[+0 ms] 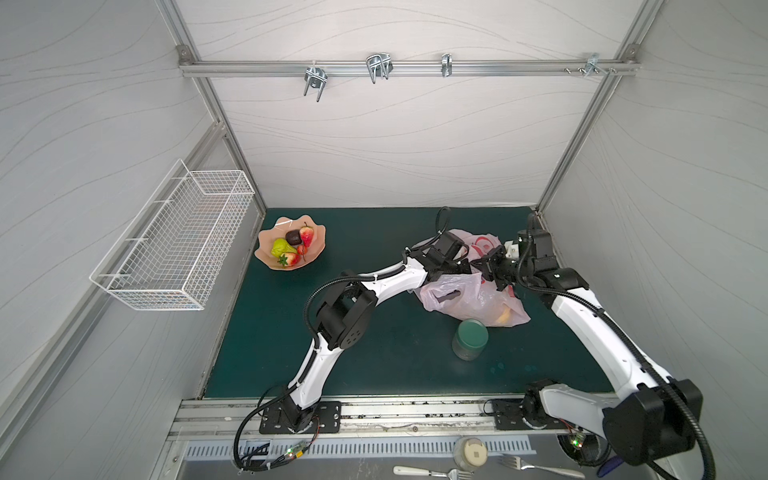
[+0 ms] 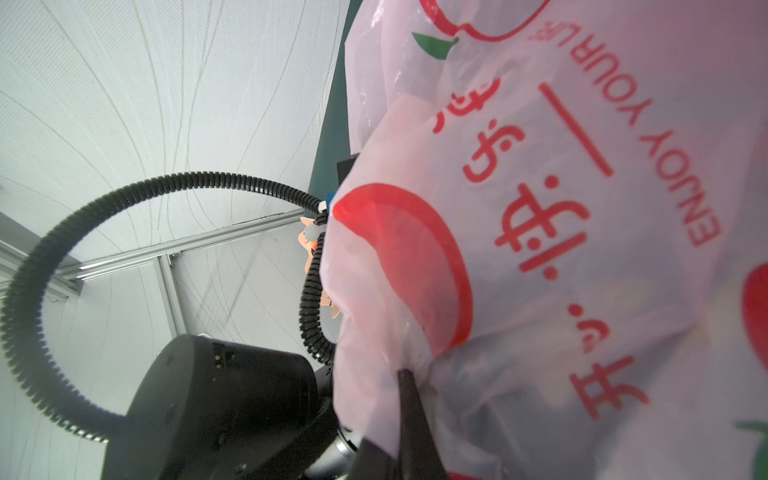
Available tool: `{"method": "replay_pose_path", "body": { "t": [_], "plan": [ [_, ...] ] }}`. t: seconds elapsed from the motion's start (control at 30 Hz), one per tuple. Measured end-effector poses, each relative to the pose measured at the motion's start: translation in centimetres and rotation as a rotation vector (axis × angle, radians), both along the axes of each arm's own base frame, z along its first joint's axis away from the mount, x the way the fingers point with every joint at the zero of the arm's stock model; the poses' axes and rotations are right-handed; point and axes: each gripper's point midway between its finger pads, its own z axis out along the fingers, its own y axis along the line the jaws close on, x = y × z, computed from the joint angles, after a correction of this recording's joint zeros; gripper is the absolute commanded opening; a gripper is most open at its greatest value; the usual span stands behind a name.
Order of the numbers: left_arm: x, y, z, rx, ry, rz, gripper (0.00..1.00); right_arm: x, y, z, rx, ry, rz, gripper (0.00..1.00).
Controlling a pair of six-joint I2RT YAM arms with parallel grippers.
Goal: Place the fruits into the plastic bag
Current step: 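Open the left gripper to release the dragon fruit inside the bag, then withdraw the left gripper from the bag and move it over the bowl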
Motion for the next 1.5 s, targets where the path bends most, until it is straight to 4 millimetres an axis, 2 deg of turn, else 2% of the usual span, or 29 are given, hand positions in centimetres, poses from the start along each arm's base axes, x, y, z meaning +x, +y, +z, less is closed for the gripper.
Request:
{"method": "replay_pose_path", "body": {
  "t": [0.43,0.63,0.9,1.1,1.3,1.4,1.5],
  "plan": [
    [0.6,0.9,0.4,-0.014,0.011,-0.006,0.99,-0.2,-0.4,0.3,0.009,-0.008,-0.008,0.00],
    [0.8,3.6,0.5,0.037,0.008,-0.008,0.99,-0.2,-0.7,0.6,0.010,-0.016,-0.016,0.00],
    [0.6,7.5,2.4,0.128,-0.049,-0.035,0.99,-0.2,-0.9,0.5,0.007,-0.014,-0.022,0.00],
    [-0.4,11.1,2.7,0.257,-0.083,-0.066,0.98,-0.2,-1.0,0.5,0.006,-0.013,-0.023,0.00],
    [-1.2,15.8,3.4,0.396,-0.115,-0.076,0.98,-0.2,-1.0,0.5,0.006,-0.013,-0.023,0.00],
    [-1.2,19.5,4.8,0.436,-0.135,-0.034,0.99,-0.2,-1.0,0.5,0.005,-0.014,-0.025,0.00],
    [-0.2,23.8,6.7,0.467,-0.167,0.047,0.99,-0.2,-1.0,0.5,0.005,-0.014,-0.027,0.00]
  ]
}}
